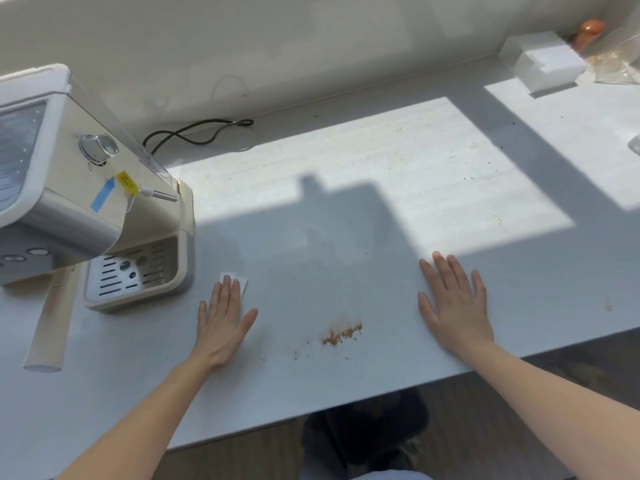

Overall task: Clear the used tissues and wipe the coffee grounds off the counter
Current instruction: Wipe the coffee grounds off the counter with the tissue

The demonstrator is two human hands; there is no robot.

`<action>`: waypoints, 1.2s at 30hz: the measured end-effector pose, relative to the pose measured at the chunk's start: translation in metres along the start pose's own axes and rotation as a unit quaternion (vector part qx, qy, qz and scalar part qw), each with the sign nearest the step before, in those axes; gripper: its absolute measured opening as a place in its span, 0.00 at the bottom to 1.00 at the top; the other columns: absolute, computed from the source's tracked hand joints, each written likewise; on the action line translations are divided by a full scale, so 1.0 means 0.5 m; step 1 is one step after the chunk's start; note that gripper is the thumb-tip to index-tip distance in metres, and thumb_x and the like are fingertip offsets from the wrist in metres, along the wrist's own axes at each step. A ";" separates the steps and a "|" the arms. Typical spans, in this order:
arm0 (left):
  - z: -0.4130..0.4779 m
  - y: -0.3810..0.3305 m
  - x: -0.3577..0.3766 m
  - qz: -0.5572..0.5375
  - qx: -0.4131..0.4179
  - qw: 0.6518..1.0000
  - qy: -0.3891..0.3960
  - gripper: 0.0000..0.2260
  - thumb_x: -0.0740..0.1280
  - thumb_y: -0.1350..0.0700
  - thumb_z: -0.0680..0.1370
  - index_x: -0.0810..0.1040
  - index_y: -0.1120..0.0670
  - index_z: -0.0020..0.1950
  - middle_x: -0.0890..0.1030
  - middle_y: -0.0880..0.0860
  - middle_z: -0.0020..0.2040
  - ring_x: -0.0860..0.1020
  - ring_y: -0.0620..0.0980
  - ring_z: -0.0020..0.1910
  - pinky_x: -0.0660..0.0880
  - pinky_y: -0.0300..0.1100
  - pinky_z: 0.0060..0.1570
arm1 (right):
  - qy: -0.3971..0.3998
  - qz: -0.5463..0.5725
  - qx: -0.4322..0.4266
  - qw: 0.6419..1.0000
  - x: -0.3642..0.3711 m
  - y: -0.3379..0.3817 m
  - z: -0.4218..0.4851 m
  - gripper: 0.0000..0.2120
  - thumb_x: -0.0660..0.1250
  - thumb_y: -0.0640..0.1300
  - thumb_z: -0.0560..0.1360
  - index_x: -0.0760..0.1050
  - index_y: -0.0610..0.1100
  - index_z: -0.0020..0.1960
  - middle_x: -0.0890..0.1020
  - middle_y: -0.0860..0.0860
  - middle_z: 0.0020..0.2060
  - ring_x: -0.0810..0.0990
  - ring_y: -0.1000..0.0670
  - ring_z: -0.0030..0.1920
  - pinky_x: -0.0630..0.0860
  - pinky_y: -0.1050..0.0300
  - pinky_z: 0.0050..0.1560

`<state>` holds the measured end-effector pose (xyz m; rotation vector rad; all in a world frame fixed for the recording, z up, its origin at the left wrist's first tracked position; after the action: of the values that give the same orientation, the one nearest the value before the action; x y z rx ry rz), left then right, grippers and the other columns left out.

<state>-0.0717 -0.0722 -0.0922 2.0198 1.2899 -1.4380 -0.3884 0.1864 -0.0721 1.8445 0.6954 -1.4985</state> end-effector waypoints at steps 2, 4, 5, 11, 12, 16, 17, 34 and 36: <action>-0.014 -0.004 0.012 -0.020 -0.013 1.000 -0.011 0.34 0.39 0.34 0.72 0.30 0.48 0.71 0.30 0.43 0.72 0.29 0.39 0.70 0.32 0.49 0.71 | 0.000 -0.005 -0.001 1.000 0.000 0.003 0.000 0.30 0.40 0.58 0.75 0.48 0.51 0.76 0.51 0.51 0.77 0.45 0.51 0.77 0.44 0.42 0.74; -0.032 -0.026 0.029 -0.037 -0.030 0.999 -0.022 0.32 0.39 0.34 0.73 0.29 0.48 0.70 0.29 0.43 0.72 0.29 0.39 0.70 0.32 0.50 0.71 | 0.002 -0.008 -0.002 1.000 0.000 0.003 0.000 0.31 0.39 0.58 0.75 0.47 0.51 0.77 0.50 0.51 0.78 0.44 0.51 0.77 0.44 0.41 0.74; -0.042 -0.040 0.039 -0.044 -0.036 0.998 -0.028 0.31 0.39 0.36 0.74 0.28 0.47 0.69 0.29 0.43 0.72 0.29 0.39 0.69 0.32 0.50 0.71 | 0.004 -0.008 -0.002 1.000 0.001 0.002 -0.001 0.31 0.39 0.58 0.75 0.47 0.51 0.77 0.50 0.51 0.78 0.44 0.50 0.77 0.44 0.41 0.74; -0.079 -0.165 0.089 -0.093 -0.058 0.993 -0.034 0.31 0.40 0.34 0.75 0.26 0.44 0.68 0.24 0.41 0.68 0.22 0.37 0.65 0.27 0.47 0.68 | 0.007 -0.009 -0.004 1.000 0.001 0.004 0.000 0.31 0.38 0.58 0.75 0.47 0.51 0.77 0.50 0.50 0.78 0.44 0.50 0.77 0.44 0.41 0.74; -0.078 -0.194 0.094 -0.100 -0.055 0.993 -0.031 0.31 0.42 0.34 0.77 0.26 0.45 0.68 0.25 0.42 0.69 0.23 0.38 0.66 0.27 0.47 0.68 | 0.008 -0.008 -0.006 1.000 0.001 0.005 0.000 0.31 0.38 0.58 0.75 0.46 0.51 0.77 0.49 0.50 0.78 0.44 0.50 0.77 0.43 0.41 0.74; -0.077 -0.313 0.104 -0.119 -0.016 0.992 -0.025 0.36 0.38 0.30 0.71 0.27 0.47 0.70 0.24 0.43 0.69 0.22 0.40 0.67 0.22 0.45 0.65 | 0.009 -0.007 -0.006 1.000 0.003 0.003 0.000 0.31 0.38 0.57 0.75 0.46 0.51 0.77 0.50 0.50 0.78 0.44 0.50 0.77 0.43 0.41 0.74; -0.076 -0.338 0.107 -0.122 -0.004 0.992 -0.020 0.37 0.36 0.29 0.70 0.27 0.47 0.71 0.24 0.43 0.70 0.21 0.39 0.67 0.22 0.45 0.64 | 0.008 -0.006 -0.006 1.000 0.002 0.003 -0.001 0.31 0.39 0.57 0.75 0.46 0.51 0.77 0.50 0.50 0.78 0.44 0.50 0.77 0.43 0.41 0.74; -0.131 -0.465 0.132 0.076 0.335 0.938 0.044 0.38 0.48 0.33 0.75 0.32 0.49 0.75 0.32 0.46 0.76 0.29 0.43 0.73 0.28 0.47 0.69 | 0.007 -0.009 -0.008 1.000 -0.002 0.004 0.001 0.31 0.38 0.58 0.75 0.47 0.51 0.77 0.50 0.51 0.78 0.44 0.50 0.77 0.42 0.42 0.74; -0.152 -0.482 0.141 0.078 0.367 0.925 0.056 0.38 0.49 0.33 0.75 0.34 0.49 0.75 0.33 0.46 0.76 0.30 0.43 0.74 0.28 0.47 0.70 | 0.007 -0.003 -0.006 1.000 -0.003 0.004 0.001 0.31 0.38 0.58 0.75 0.48 0.51 0.77 0.50 0.51 0.78 0.44 0.50 0.77 0.42 0.42 0.74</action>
<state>-0.2215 0.1419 -0.0699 2.6151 0.6287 -1.9400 -0.3877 0.1846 -0.0705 1.8456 0.7162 -1.4838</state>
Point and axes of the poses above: each hand's wrist, its own z-axis towards the middle knuckle, its own x-axis out of the palm, y = z × x, the point moved 8 cm from there along z, towards the middle knuckle
